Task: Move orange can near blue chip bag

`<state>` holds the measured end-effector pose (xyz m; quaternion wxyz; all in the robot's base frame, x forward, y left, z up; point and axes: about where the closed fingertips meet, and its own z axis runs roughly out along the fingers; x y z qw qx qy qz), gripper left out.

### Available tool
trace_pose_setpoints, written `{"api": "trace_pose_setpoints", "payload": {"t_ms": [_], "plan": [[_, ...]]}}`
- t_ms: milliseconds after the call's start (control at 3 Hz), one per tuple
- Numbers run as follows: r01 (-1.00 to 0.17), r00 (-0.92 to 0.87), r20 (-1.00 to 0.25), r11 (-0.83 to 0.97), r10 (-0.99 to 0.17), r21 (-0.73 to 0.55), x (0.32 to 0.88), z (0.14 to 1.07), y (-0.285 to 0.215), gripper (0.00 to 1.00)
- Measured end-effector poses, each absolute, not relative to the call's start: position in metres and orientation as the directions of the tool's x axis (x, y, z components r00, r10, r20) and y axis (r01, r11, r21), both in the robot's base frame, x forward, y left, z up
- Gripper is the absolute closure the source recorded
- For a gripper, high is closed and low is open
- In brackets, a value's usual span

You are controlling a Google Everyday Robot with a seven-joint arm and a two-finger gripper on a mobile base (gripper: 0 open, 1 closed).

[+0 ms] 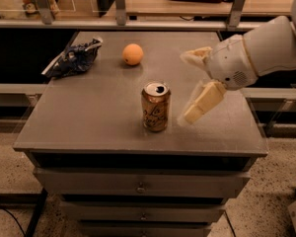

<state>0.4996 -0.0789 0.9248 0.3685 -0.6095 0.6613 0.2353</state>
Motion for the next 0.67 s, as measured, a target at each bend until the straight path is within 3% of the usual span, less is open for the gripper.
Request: {"api": "trace_pose_setpoints", "payload": {"t_ms": [667], "plan": [[-0.988, 0.056, -0.775, 0.078, -0.629, -0.134, 0.497, 0.911, -0.038, 0.00]]}}
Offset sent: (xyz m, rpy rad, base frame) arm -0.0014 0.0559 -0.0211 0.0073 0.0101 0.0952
